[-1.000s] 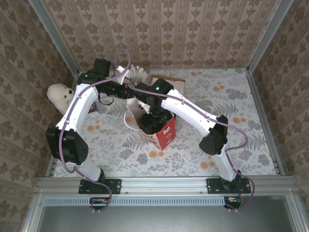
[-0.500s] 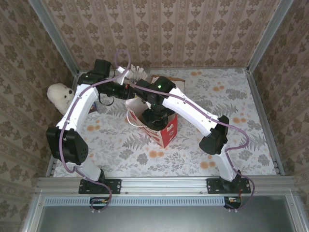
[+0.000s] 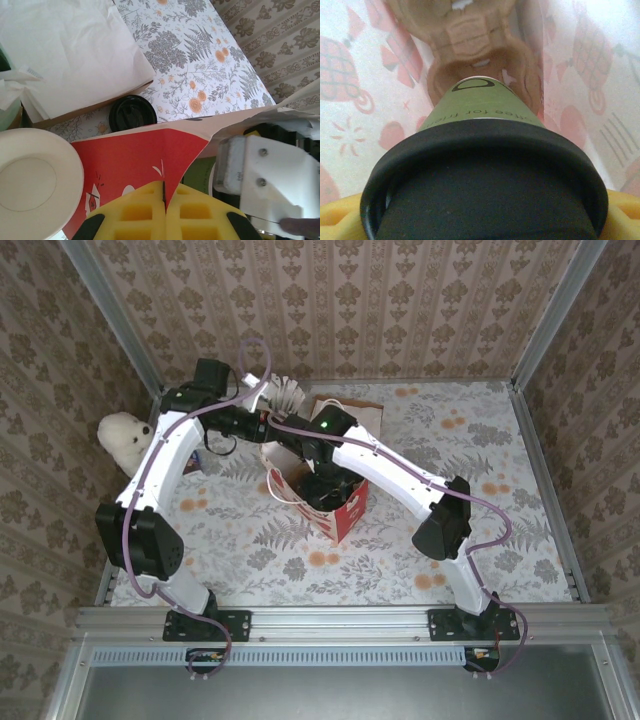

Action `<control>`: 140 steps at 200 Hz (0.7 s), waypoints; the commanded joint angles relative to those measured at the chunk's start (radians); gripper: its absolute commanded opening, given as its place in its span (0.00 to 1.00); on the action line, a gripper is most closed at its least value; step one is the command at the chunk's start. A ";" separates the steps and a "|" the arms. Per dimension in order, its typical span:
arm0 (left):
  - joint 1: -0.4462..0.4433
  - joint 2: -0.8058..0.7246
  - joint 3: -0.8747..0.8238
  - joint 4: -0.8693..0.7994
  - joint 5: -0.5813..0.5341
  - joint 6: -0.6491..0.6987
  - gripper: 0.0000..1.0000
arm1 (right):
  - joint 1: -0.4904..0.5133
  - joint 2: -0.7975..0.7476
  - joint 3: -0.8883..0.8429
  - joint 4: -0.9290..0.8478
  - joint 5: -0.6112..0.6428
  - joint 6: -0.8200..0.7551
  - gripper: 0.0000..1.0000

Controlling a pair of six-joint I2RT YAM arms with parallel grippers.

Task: Pack the takeout coffee

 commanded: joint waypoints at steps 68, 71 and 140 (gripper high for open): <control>-0.004 0.016 0.033 -0.023 0.050 0.038 0.00 | -0.020 0.026 -0.002 -0.192 -0.027 -0.053 0.57; -0.004 0.015 0.030 -0.020 0.052 0.036 0.00 | -0.020 0.027 -0.001 -0.192 -0.028 -0.055 0.57; -0.004 0.001 0.002 0.001 0.065 0.017 0.00 | -0.018 0.039 0.023 -0.181 -0.038 -0.058 0.57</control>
